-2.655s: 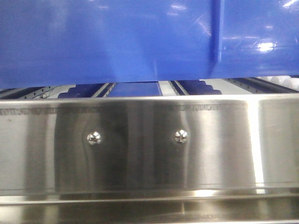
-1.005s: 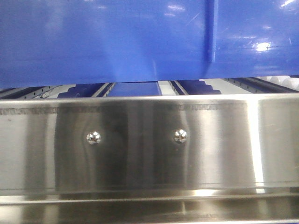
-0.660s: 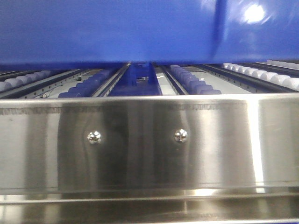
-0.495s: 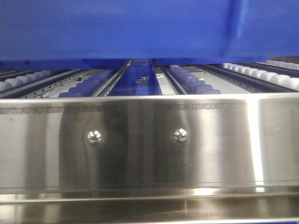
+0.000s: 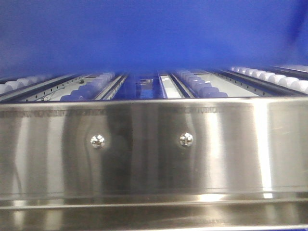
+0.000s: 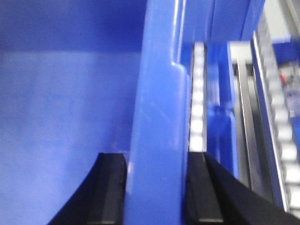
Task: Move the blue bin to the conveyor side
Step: 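Lift the blue bin with both grippers and pull it off the rollers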
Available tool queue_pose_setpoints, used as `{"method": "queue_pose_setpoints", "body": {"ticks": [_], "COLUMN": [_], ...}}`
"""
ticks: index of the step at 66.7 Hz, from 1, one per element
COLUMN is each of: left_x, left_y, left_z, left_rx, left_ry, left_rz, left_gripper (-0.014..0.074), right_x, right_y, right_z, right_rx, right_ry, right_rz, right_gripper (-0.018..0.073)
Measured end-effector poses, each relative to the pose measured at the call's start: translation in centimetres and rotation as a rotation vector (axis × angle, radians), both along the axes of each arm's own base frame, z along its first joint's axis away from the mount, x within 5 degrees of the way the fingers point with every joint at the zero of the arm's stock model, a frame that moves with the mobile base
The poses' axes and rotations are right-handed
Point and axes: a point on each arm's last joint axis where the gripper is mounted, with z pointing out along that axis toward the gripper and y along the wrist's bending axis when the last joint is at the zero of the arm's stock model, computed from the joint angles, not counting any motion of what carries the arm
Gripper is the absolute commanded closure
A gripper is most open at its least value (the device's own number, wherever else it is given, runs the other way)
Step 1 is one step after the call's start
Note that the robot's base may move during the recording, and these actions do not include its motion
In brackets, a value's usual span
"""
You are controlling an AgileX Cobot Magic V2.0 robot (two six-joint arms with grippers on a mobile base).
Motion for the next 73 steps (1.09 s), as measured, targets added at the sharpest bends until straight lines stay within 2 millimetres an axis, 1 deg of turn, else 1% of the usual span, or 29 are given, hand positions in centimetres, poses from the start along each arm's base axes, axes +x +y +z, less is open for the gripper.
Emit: {"method": "queue_pose_setpoints", "body": {"ticks": [6, 12, 73], "left_x": [-0.2, -0.3, -0.3], "left_y": [-0.1, -0.1, -0.1], "left_z": [0.2, 0.3, 0.3], "left_rx": [-0.009, -0.012, -0.012], "left_ry": [-0.024, -0.031, -0.031], "left_rz": [-0.004, -0.005, -0.005], "left_gripper": [0.0613, 0.0613, 0.0613], "right_x": [-1.0, -1.3, -1.4], "right_y": [-0.4, -0.5, -0.5], "right_z": [0.7, 0.9, 1.0], "right_rx": [0.021, 0.034, 0.040], "right_ry": [-0.054, -0.077, -0.081], "right_rz": [0.000, -0.002, -0.001], "right_gripper": [0.0635, 0.0635, 0.0636]}}
